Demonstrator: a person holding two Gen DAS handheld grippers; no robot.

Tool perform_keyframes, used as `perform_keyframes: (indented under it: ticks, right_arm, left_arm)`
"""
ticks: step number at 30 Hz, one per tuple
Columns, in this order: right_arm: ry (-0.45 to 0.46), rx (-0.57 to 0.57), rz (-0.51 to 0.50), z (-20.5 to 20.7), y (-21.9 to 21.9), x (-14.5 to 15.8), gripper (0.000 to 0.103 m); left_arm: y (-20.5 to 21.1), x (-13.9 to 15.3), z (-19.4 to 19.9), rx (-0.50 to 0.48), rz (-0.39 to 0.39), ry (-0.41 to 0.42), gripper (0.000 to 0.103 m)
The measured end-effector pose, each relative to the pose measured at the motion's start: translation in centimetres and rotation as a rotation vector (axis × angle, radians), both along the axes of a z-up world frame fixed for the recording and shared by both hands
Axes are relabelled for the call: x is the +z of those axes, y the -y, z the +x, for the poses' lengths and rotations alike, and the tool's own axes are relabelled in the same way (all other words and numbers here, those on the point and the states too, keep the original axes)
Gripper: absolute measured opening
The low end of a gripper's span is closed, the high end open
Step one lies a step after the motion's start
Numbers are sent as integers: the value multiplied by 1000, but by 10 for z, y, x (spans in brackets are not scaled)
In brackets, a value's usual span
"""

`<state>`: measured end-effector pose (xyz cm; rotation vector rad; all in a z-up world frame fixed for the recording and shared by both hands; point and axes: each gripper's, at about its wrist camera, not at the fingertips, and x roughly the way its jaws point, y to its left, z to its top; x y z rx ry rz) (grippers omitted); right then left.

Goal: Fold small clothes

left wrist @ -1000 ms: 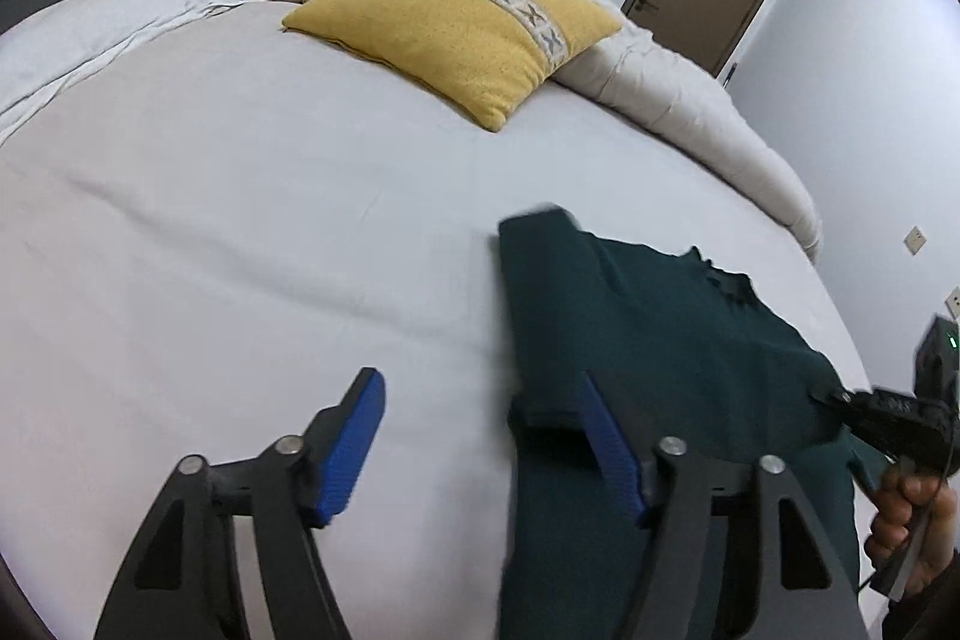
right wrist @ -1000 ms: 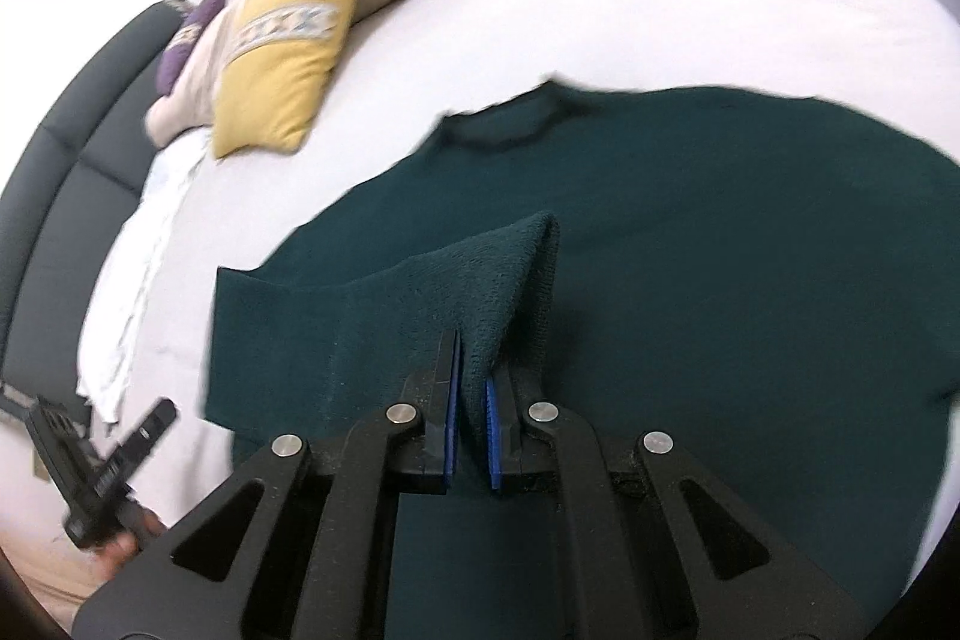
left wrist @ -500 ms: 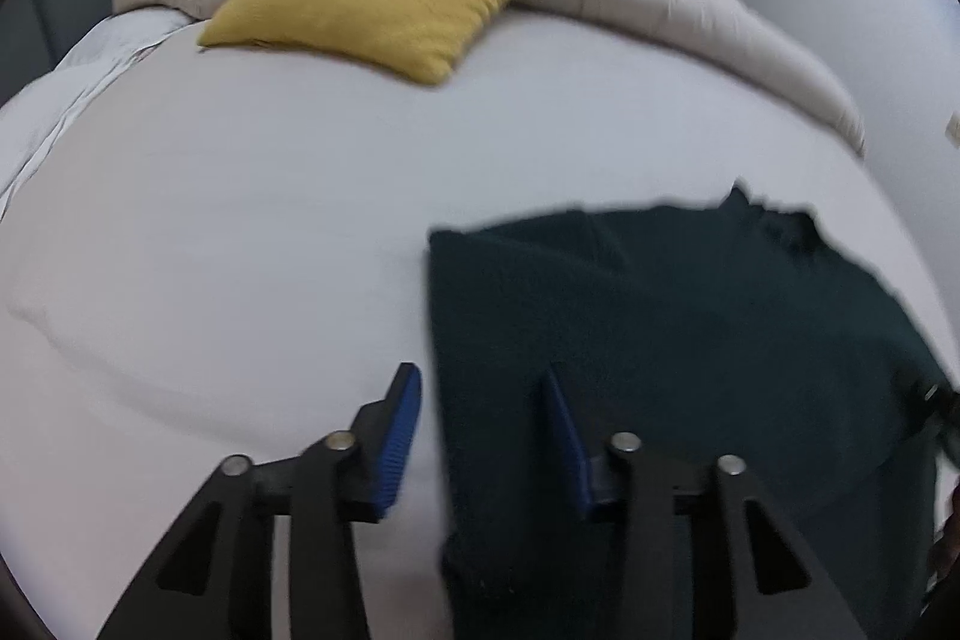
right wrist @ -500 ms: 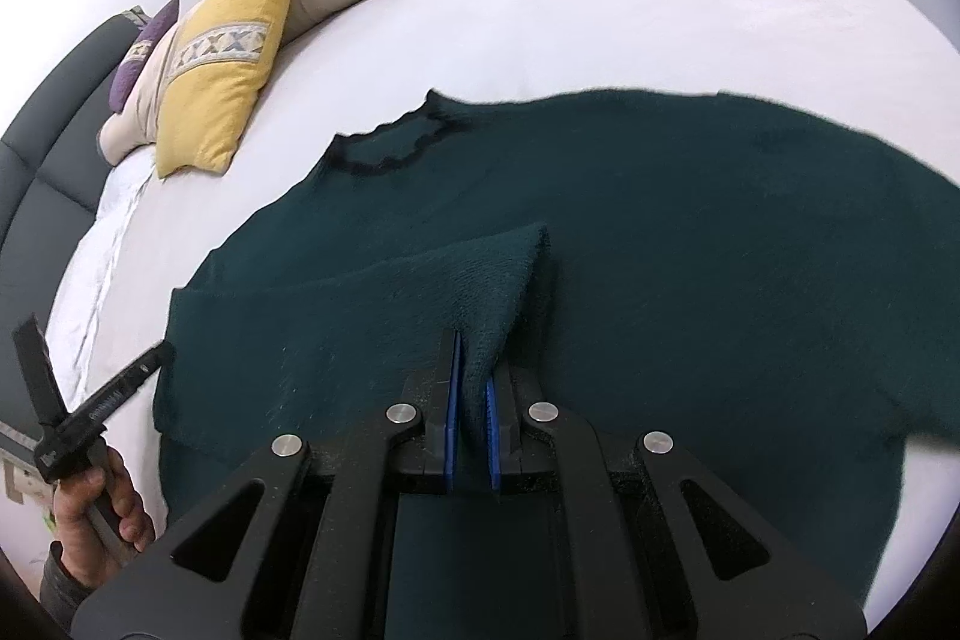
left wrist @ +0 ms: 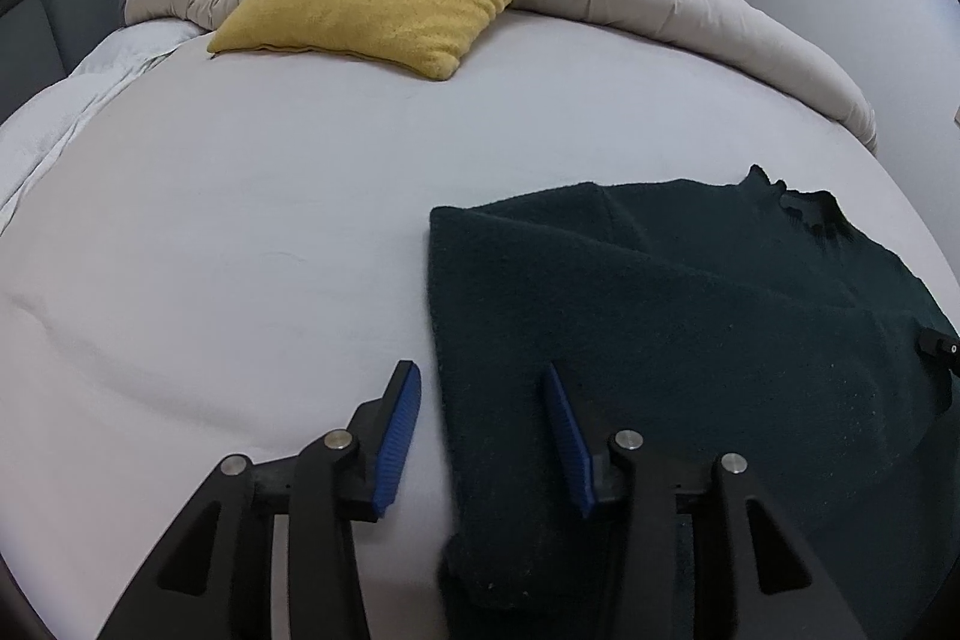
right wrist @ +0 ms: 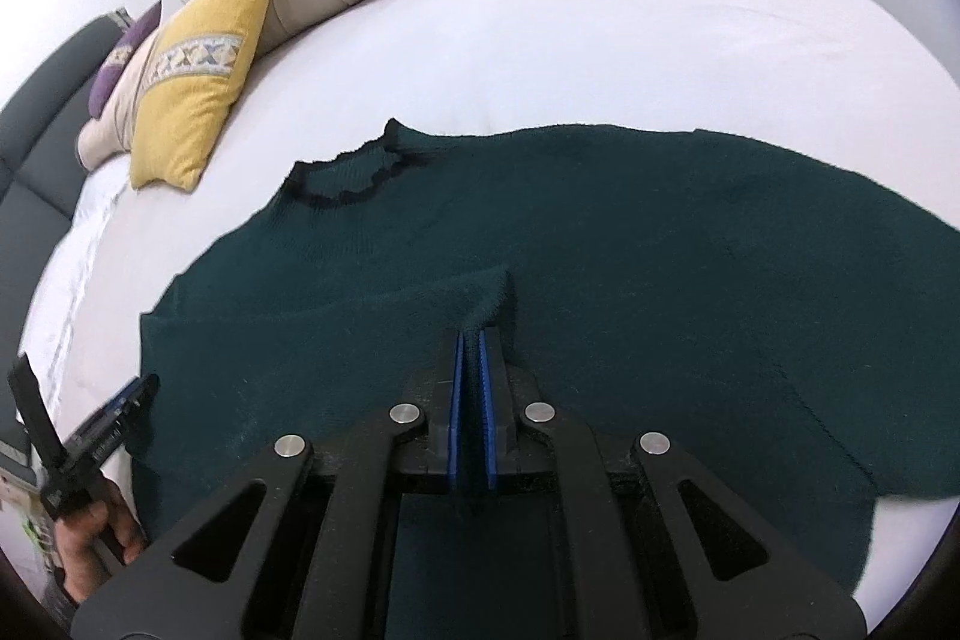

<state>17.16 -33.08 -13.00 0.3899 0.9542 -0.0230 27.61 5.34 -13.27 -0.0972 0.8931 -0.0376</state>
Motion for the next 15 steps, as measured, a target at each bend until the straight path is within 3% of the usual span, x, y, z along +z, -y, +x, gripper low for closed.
perform_keyframes:
  ticks: [9,12,15]
  right_arm:
    - [62,-39,3,-8,2,8,3]
    - [-5,-50,-22,-5,3,-17,3]
    - [32,-50,17,-8,10,-21,3]
  left_arm:
    - [-4,1,-5,31,-8,12,59]
    - [-4,-3,-3,28,-1,10,62]
    - [-7,-4,-1,24,-8,7,64]
